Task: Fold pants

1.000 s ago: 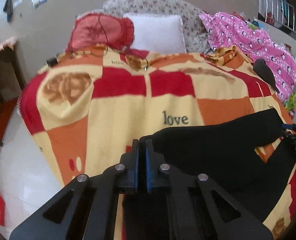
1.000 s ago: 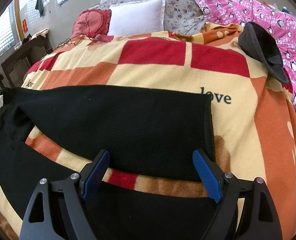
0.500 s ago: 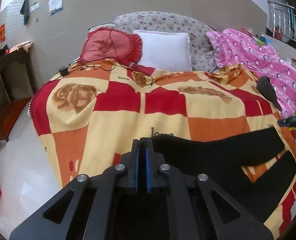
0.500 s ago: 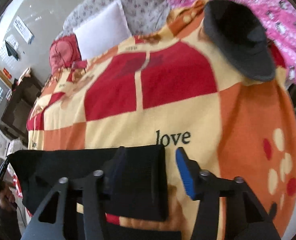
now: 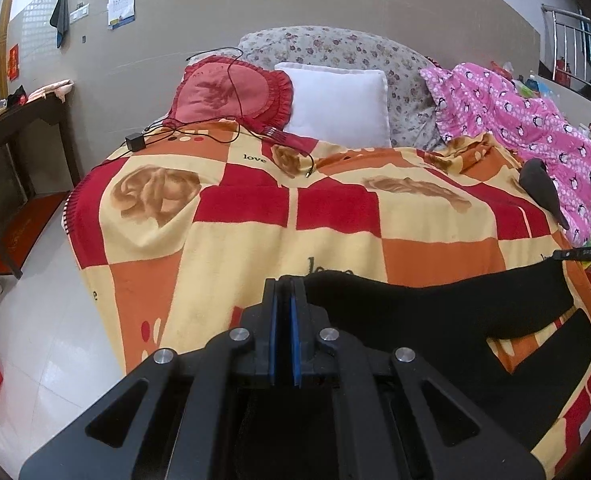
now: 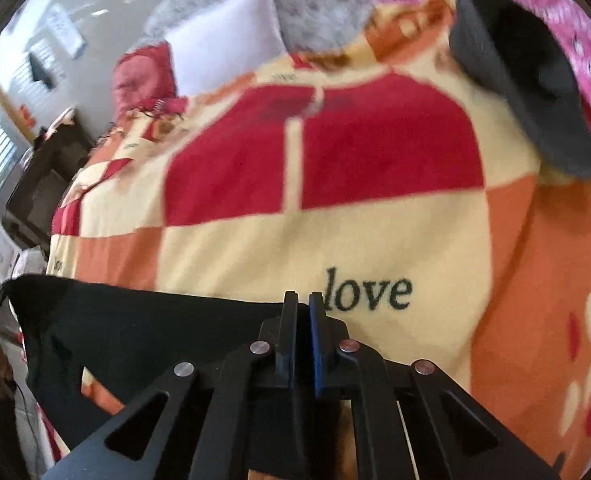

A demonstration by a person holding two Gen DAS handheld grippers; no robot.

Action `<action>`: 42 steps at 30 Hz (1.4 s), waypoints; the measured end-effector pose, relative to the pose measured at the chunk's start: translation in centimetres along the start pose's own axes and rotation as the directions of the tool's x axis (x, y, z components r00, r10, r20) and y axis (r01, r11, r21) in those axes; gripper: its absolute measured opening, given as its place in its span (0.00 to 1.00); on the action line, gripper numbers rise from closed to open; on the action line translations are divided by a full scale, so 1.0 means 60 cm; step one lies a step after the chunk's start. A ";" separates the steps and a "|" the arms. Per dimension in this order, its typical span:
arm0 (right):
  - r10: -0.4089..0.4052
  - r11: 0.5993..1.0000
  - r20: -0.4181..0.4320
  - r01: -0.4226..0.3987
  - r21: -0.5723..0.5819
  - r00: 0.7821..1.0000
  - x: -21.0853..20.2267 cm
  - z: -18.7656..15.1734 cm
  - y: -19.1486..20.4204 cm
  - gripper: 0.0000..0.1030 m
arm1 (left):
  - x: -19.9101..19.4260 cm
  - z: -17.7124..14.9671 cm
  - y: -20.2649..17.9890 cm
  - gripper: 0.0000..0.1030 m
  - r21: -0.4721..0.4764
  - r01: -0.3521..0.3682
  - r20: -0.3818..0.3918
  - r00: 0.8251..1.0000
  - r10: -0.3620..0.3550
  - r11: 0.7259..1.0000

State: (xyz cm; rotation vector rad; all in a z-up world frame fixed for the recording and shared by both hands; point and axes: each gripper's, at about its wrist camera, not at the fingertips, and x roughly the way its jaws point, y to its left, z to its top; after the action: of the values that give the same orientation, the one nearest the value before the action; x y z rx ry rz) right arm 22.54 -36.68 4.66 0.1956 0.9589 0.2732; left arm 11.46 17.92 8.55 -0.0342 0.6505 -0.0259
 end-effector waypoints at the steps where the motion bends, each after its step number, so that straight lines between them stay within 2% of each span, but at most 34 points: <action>1: 0.000 1.000 0.027 0.001 -0.018 1.000 -0.017 -0.004 0.004 0.04 | -0.006 -0.002 0.000 0.03 0.000 -0.001 0.007 1.000 0.001 1.000; 6: 0.012 0.995 0.142 0.002 -0.101 0.990 -0.098 -0.050 0.025 0.04 | -0.048 -0.024 0.017 0.03 -0.018 -0.006 0.047 0.999 0.007 1.000; 9: 0.028 0.987 0.183 0.002 -0.160 0.983 -0.137 -0.092 0.040 0.04 | -0.082 -0.061 0.035 0.03 -0.037 0.002 0.053 0.999 0.000 0.999; 13: 0.024 0.972 0.200 0.024 -0.234 0.980 -0.177 -0.183 0.052 0.04 | -0.112 -0.133 0.058 0.03 -0.074 0.016 0.014 1.000 -0.015 0.997; 16: 0.017 0.965 0.189 0.033 -0.258 0.982 -0.185 -0.245 0.051 0.05 | -0.118 -0.191 0.072 0.04 -0.119 0.042 -0.052 0.997 -0.048 0.992; 19: -0.027 0.962 0.199 0.079 -0.261 0.980 -0.191 -0.288 0.052 0.10 | -0.140 -0.228 0.091 0.14 -0.187 0.017 -0.058 0.998 -0.028 0.982; 21: -0.030 0.970 0.227 0.083 -0.228 0.973 -0.207 -0.306 0.051 0.12 | -0.159 -0.245 0.118 0.22 -0.311 0.000 -0.063 0.998 -0.021 0.950; 22: -0.018 0.977 0.254 0.072 -0.203 0.967 -0.219 -0.312 0.053 0.18 | -0.168 -0.251 0.129 0.30 -0.373 0.008 -0.055 0.998 -0.031 0.928; 23: -0.013 0.981 0.280 0.067 -0.184 0.960 -0.229 -0.315 0.054 0.27 | -0.177 -0.257 0.138 0.38 -0.441 0.018 -0.049 0.998 -0.044 0.897; 25: -0.005 0.988 0.323 0.055 -0.146 0.946 -0.246 -0.319 0.061 0.35 | -0.193 -0.266 0.148 0.42 -0.575 0.091 -0.020 0.992 -0.125 0.813; 27: 0.023 0.992 0.353 0.023 -0.127 0.935 -0.255 -0.317 0.071 0.36 | -0.196 -0.270 0.148 0.44 -0.658 0.208 0.044 0.970 -0.238 0.724; 28: 0.036 0.992 0.361 0.009 -0.124 0.932 -0.257 -0.316 0.077 0.36 | -0.194 -0.272 0.144 0.44 -0.705 0.259 0.076 0.953 -0.292 0.660; 29: 0.045 0.992 0.368 0.002 -0.127 0.929 -0.258 -0.315 0.085 0.36 | -0.190 -0.274 0.140 0.45 -0.730 0.284 0.092 0.942 -0.323 0.622; 30: 0.056 0.991 0.369 -0.006 -0.134 0.928 -0.257 -0.314 0.092 0.36 | -0.181 -0.273 0.133 0.45 -0.764 0.312 0.110 0.925 -0.363 0.565; 31: 0.068 0.990 0.366 -0.017 -0.142 0.928 -0.256 -0.313 0.098 0.36 | -0.172 -0.273 0.129 0.45 -0.788 0.327 0.122 0.913 -0.389 0.521; 33: 0.080 0.989 0.365 -0.026 -0.149 0.928 -0.254 -0.313 0.108 0.36 | -0.148 -0.267 0.123 0.46 -0.812 0.352 0.135 0.890 -0.435 0.466; 34: 0.090 0.988 0.364 -0.036 -0.153 0.927 -0.252 -0.313 0.113 0.36 | -0.138 -0.265 0.122 0.47 -0.818 0.343 0.128 0.891 -0.435 0.463; 35: 0.098 0.987 0.363 -0.044 -0.154 0.927 -0.250 -0.315 0.118 0.36 | -0.125 -0.266 0.121 0.47 -0.832 0.307 0.103 0.904 -0.415 0.462; 36: 0.099 0.987 0.363 -0.046 -0.152 0.926 -0.248 -0.316 0.120 0.36 | -0.116 -0.268 0.123 0.47 -0.844 0.290 0.094 0.908 -0.408 0.452; 38: 0.108 0.987 0.358 -0.058 -0.149 0.927 -0.247 -0.320 0.122 0.36 | -0.102 -0.271 0.123 0.47 -0.854 0.292 0.101 0.905 -0.414 0.431; 40: 0.111 0.988 0.351 -0.066 -0.138 0.930 -0.245 -0.326 0.121 0.36 | -0.093 -0.269 0.120 0.46 -0.850 0.300 0.108 0.903 -0.416 0.433; 41: 0.113 0.989 0.350 -0.071 -0.130 0.930 -0.247 -0.328 0.120 0.36 | -0.095 -0.266 0.114 0.26 -0.835 0.312 0.114 0.904 -0.411 0.454; 42: 0.119 0.990 0.346 -0.083 -0.118 0.931 -0.249 -0.329 0.118 0.36 | -0.096 -0.264 0.110 0.10 -0.817 0.305 0.098 0.909 -0.404 0.489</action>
State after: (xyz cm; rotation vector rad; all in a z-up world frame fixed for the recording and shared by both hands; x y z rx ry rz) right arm -2.92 -33.82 7.19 0.1935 0.5778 0.3675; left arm -2.63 24.35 -0.84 -1.1131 0.7074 -0.1280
